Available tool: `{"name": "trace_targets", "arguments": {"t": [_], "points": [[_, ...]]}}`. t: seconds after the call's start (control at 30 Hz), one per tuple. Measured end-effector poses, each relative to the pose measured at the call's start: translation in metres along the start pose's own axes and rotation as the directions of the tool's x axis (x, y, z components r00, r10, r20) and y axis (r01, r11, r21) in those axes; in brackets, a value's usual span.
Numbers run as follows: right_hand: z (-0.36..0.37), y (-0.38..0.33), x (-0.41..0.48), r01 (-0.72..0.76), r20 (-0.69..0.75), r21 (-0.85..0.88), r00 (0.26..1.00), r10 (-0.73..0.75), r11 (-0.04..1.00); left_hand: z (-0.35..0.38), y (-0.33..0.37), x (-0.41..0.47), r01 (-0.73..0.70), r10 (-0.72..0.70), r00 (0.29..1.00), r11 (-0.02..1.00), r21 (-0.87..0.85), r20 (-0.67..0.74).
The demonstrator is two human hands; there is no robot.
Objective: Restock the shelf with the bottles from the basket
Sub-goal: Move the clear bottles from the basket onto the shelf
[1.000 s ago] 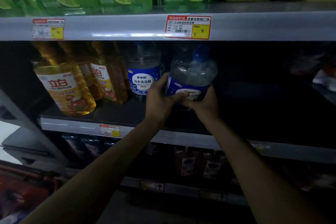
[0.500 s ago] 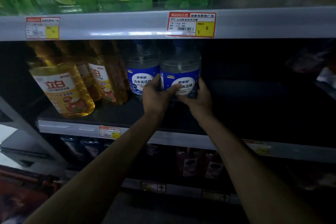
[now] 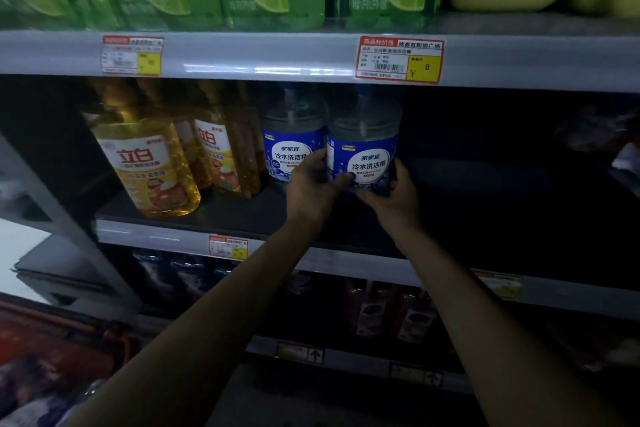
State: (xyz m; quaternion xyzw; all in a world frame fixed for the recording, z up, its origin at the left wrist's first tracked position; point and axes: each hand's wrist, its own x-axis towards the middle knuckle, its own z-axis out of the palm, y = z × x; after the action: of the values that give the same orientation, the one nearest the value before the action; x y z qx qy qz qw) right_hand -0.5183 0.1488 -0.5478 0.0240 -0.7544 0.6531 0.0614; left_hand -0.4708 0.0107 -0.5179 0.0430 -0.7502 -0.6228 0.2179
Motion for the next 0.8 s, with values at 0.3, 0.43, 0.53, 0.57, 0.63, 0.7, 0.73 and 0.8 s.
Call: {"name": "trace_targets", "arguments": {"t": [0.3,0.43,0.53,0.57,0.63,0.7,0.73,0.8], "points": [[-0.01,-0.035,-0.056,-0.06,0.074,-0.386,0.993,0.096,0.92,-0.055,0.012,-0.056,-0.027,-0.008,0.996,0.929,0.37,0.094],[0.001,-0.059,-0.096,0.137,0.241,-0.522,0.97,-0.008,0.842,-0.088,0.032,-0.083,-0.153,0.08,0.986,0.801,0.578,0.149],[0.014,-0.079,-0.123,0.264,0.38,-0.549,0.924,-0.045,0.793,-0.117,0.046,-0.101,-0.19,0.079,0.979,0.683,0.705,0.187],[0.019,-0.083,-0.131,0.302,0.417,-0.548,0.907,-0.058,0.78,-0.129,0.049,-0.106,-0.188,0.068,0.98,0.639,0.746,0.189],[0.027,-0.091,-0.145,0.369,0.481,-0.579,0.874,-0.061,0.727,-0.155,0.049,-0.115,-0.199,0.065,0.979,0.529,0.825,0.194],[0.037,-0.096,-0.156,0.421,0.54,-0.617,0.841,-0.032,0.665,-0.183,0.052,-0.126,-0.21,0.058,0.977,0.436,0.875,0.205],[0.043,-0.099,-0.161,0.444,0.565,-0.634,0.825,-0.012,0.633,-0.197,0.053,-0.132,-0.21,0.057,0.977,0.41,0.888,0.205],[0.055,-0.103,-0.172,0.512,0.62,-0.657,0.784,0.011,0.554,-0.226,0.053,-0.146,-0.181,0.037,0.983,0.381,0.907,0.181]]}}
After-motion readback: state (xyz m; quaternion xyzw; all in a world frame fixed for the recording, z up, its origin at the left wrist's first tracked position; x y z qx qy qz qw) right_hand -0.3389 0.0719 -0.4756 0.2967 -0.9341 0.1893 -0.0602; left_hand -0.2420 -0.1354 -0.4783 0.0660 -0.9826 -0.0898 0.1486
